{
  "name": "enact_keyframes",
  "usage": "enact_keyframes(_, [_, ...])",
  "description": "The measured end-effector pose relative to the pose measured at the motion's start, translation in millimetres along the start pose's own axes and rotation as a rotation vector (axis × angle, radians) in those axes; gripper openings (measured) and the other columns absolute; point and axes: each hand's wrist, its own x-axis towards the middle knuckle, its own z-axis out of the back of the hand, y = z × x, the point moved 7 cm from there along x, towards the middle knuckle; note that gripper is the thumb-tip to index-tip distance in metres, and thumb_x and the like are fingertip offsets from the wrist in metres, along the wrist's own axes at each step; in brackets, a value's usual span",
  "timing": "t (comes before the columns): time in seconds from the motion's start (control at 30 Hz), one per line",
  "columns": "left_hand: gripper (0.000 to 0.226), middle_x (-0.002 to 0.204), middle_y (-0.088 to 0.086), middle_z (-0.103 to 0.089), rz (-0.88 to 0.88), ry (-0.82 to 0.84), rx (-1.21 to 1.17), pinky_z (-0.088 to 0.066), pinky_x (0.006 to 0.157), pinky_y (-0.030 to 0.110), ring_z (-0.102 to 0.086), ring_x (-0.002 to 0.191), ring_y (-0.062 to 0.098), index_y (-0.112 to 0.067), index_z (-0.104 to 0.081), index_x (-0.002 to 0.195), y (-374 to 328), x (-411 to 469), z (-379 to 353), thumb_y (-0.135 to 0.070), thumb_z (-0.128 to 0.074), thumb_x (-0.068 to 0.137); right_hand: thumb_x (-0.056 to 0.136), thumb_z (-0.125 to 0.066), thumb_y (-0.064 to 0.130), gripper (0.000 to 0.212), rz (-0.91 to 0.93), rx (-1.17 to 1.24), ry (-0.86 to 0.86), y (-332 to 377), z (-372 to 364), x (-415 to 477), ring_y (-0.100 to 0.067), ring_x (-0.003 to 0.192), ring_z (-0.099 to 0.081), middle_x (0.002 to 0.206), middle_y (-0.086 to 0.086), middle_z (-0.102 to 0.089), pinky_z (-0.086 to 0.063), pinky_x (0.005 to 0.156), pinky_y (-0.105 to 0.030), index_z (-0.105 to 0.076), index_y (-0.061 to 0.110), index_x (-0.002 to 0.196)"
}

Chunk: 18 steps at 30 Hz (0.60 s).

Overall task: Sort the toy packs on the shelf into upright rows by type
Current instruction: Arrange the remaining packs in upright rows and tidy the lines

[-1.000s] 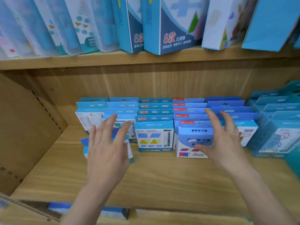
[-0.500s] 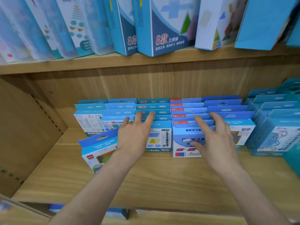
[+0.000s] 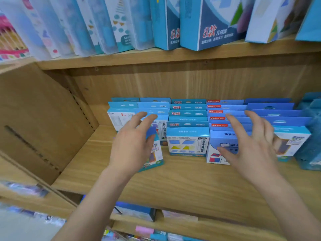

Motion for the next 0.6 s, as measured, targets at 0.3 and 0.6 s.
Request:
enact_keyframes(0.3, [0.082, 0.126, -0.015, -0.046, 0.443, 0.122, -0.512, -0.047, 0.088, 0.026, -0.049, 0.111, 0.001, -0.033, -0.035, 0.137, 87, -54, -10, -0.012, -0.08, 0.072, 0.067, -0.08, 0.025, 0.057, 0.327, 0.001, 0.063, 81, -27, -7, -0.027, 0.131, -0.032, 0.14, -0.009, -0.044, -0.029, 0.092, -0.055, -0.059, 0.028, 0.12])
enact_keyframes(0.6, [0.04, 0.097, -0.01, -0.068, 0.644, 0.144, -0.895, -0.051, 0.063, 0.012, -0.067, 0.089, 0.003, -0.032, -0.052, 0.102, 92, -68, -43, 0.002, -0.065, 0.084, 0.066, -0.078, 0.018, 0.056, 0.317, -0.117, 0.139, 96, -42, -2, -0.025, 0.114, -0.055, 0.127, -0.007, -0.056, -0.024, 0.093, -0.051, -0.057, 0.024, 0.117])
